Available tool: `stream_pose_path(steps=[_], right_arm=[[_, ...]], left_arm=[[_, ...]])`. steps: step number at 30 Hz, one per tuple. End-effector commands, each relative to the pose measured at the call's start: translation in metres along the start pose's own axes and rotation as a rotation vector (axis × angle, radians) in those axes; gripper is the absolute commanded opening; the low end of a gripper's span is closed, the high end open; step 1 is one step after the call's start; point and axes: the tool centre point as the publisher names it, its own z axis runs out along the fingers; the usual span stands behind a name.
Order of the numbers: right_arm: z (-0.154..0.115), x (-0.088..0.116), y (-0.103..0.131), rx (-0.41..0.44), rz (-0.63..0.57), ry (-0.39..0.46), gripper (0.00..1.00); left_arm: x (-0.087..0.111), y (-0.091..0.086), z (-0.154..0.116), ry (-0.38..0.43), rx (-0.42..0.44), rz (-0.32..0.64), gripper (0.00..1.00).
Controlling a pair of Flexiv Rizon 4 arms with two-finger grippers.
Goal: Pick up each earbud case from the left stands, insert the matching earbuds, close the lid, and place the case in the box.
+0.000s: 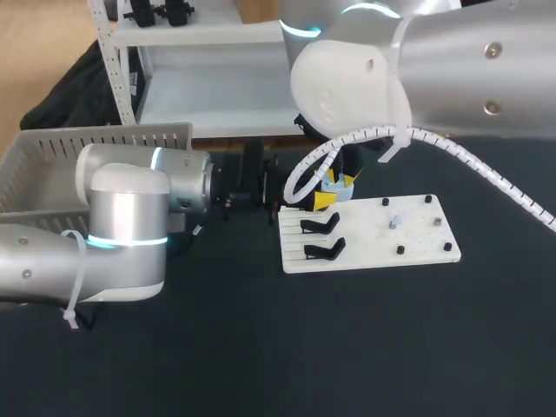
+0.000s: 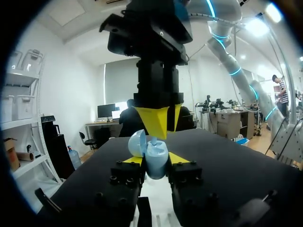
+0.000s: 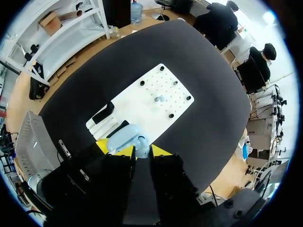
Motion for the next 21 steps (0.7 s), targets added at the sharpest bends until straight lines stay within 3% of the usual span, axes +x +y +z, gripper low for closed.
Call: stream_pose_path(steps=[1, 21], right_arm=[[-0.0008, -0.0008, 0.0022, 0.008, 0.001, 0.001, 0.0], [0.0022, -0.0015, 0.004, 0.051, 0.013, 0.036, 0.0]], left_arm=[[0.0006, 0.0005, -0.0004, -0.003, -0.002, 0.002, 0.0], [0.0006, 0.0005, -0.0004, -0.003, -0.002, 0.002, 0.0]])
